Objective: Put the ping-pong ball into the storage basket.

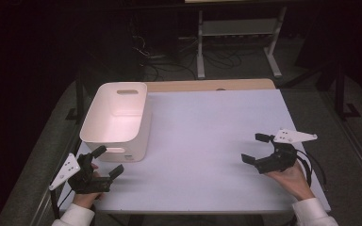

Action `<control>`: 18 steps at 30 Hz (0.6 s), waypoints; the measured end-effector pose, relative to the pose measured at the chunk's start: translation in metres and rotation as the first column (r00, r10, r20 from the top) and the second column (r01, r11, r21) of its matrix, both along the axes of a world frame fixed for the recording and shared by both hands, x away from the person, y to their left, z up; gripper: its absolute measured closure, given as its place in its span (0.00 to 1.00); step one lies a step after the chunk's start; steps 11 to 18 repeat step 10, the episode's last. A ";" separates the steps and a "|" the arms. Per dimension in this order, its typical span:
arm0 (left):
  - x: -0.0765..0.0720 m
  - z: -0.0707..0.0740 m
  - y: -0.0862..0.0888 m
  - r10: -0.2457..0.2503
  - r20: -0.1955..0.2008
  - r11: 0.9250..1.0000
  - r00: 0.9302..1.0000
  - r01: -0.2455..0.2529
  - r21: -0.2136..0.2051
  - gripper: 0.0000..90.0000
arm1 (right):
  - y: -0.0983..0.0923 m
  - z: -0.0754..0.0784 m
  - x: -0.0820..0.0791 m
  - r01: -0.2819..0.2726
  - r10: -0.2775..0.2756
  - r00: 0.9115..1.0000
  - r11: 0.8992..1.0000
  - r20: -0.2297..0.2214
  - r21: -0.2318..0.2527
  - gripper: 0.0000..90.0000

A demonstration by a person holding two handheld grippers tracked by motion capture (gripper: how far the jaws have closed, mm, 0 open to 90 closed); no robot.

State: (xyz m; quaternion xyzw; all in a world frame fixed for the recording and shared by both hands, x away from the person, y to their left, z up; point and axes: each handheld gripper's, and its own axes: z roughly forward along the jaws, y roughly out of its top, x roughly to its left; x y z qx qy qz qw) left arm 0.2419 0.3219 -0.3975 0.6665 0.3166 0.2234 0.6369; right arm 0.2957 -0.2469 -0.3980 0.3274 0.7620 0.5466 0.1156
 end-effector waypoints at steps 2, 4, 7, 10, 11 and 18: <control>0.000 0.000 0.000 -0.001 -0.001 1.000 1.000 0.001 0.001 0.00 | -0.002 -0.003 -0.001 0.006 -0.006 1.000 1.000 0.000 -0.002 0.00; -0.001 0.000 0.001 -0.001 -0.001 1.000 1.000 0.001 0.001 0.00 | -0.004 -0.005 -0.003 0.021 -0.021 1.000 1.000 -0.001 0.000 0.00; -0.001 0.001 0.001 -0.001 0.003 1.000 1.000 0.001 -0.003 0.00 | -0.006 -0.007 -0.005 0.033 -0.033 0.999 0.999 0.006 0.009 0.00; -0.001 0.001 0.001 0.000 0.004 1.000 1.000 0.000 -0.009 0.00 | -0.008 -0.007 -0.006 0.048 -0.048 0.999 0.999 0.017 0.016 0.00; -0.001 0.001 0.001 0.000 0.004 1.000 1.000 0.000 -0.009 0.00 | -0.008 -0.007 -0.006 0.048 -0.048 0.999 0.999 0.017 0.016 0.00; -0.001 0.001 0.001 0.000 0.004 1.000 1.000 0.000 -0.009 0.00 | -0.008 -0.007 -0.006 0.048 -0.048 0.999 0.999 0.017 0.016 0.00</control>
